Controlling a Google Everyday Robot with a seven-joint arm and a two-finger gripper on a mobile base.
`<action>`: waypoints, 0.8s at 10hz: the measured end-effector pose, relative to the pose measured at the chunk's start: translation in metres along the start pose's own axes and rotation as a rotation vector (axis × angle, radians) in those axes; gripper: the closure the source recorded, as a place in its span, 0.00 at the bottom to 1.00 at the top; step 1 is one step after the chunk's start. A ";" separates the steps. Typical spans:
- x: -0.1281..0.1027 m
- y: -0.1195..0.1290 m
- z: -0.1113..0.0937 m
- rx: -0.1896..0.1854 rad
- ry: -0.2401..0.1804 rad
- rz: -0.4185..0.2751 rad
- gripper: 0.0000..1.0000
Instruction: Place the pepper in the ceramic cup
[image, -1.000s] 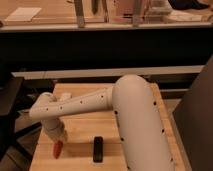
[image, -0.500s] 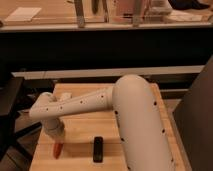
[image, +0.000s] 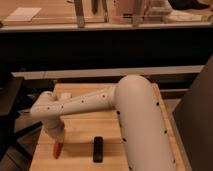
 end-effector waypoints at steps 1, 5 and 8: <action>0.000 -0.002 0.002 0.004 -0.004 -0.009 0.27; 0.000 -0.006 0.007 0.020 -0.013 -0.031 0.20; 0.000 -0.008 0.012 0.018 -0.022 -0.037 0.20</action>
